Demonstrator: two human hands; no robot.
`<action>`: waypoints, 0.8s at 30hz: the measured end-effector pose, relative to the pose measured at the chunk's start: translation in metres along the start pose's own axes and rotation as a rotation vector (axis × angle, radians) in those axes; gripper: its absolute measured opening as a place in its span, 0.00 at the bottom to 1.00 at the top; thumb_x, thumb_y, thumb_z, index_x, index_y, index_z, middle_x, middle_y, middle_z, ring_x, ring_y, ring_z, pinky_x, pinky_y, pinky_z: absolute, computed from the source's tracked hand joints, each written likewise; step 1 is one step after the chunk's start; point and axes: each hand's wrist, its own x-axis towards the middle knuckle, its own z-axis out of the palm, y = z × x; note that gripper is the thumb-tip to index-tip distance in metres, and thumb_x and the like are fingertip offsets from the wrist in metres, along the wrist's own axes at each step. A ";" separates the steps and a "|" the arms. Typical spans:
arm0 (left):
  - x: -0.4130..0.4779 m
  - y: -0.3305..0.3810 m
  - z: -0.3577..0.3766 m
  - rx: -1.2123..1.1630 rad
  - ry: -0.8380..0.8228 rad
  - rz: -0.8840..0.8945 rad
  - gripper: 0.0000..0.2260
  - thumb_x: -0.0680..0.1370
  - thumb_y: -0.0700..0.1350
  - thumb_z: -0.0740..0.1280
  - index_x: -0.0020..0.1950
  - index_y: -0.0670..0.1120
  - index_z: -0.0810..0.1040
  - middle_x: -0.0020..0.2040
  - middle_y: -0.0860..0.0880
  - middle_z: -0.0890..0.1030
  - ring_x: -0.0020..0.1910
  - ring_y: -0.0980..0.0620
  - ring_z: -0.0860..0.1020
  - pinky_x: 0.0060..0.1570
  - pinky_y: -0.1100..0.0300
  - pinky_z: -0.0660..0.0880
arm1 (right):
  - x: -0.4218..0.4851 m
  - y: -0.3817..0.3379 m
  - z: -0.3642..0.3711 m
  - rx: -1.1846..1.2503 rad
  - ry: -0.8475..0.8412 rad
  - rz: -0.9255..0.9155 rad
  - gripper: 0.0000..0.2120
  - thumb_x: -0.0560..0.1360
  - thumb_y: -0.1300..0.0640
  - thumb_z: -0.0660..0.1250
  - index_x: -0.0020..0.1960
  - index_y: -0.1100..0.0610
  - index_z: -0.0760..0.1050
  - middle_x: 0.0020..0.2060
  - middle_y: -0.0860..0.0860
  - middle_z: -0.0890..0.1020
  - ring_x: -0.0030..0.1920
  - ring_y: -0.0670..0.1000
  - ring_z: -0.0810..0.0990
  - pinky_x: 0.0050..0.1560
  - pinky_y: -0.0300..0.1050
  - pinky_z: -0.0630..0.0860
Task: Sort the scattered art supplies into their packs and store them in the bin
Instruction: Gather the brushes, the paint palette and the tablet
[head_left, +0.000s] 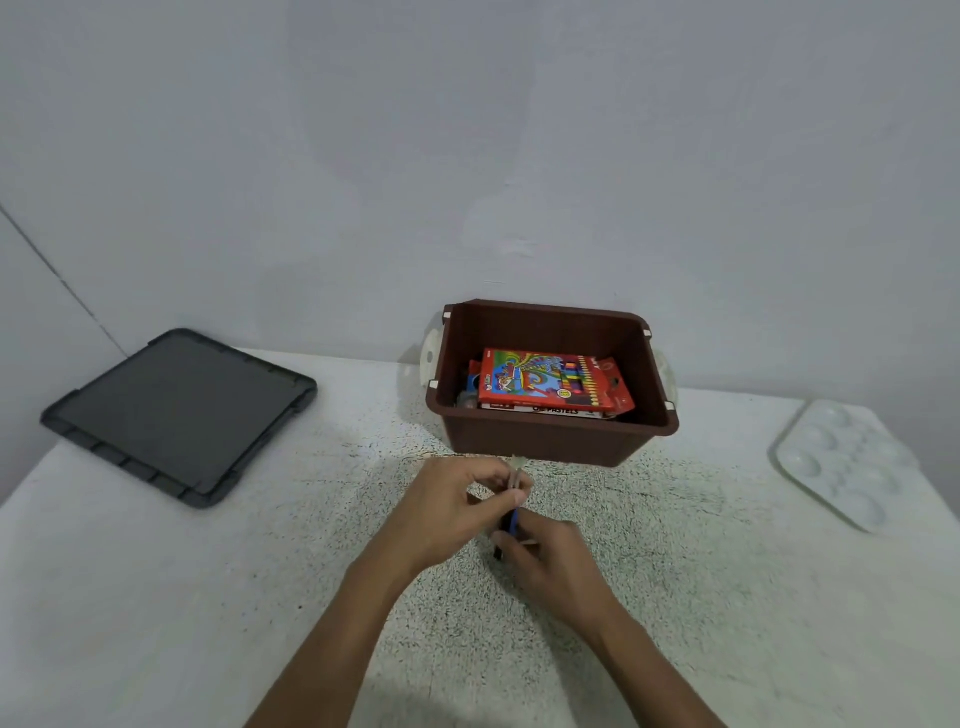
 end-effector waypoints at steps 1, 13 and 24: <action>0.000 0.000 0.000 -0.001 -0.004 0.008 0.09 0.75 0.49 0.74 0.55 0.55 0.84 0.51 0.59 0.84 0.54 0.60 0.80 0.50 0.60 0.79 | 0.000 0.001 -0.002 -0.003 0.016 0.002 0.06 0.79 0.57 0.67 0.52 0.57 0.81 0.40 0.48 0.85 0.40 0.45 0.83 0.42 0.41 0.80; -0.020 -0.099 0.011 -0.060 0.230 -0.311 0.06 0.78 0.46 0.70 0.51 0.57 0.82 0.47 0.58 0.84 0.51 0.54 0.82 0.49 0.54 0.82 | 0.003 0.012 -0.014 0.009 0.048 0.057 0.06 0.79 0.57 0.67 0.54 0.56 0.81 0.43 0.47 0.85 0.43 0.42 0.84 0.47 0.39 0.81; -0.014 -0.104 0.032 0.582 0.205 -0.136 0.09 0.78 0.51 0.69 0.58 0.55 0.81 0.50 0.60 0.76 0.33 0.64 0.76 0.33 0.75 0.66 | 0.062 -0.059 -0.115 -0.448 0.209 -0.259 0.08 0.80 0.54 0.65 0.48 0.59 0.78 0.35 0.52 0.83 0.34 0.53 0.80 0.35 0.48 0.75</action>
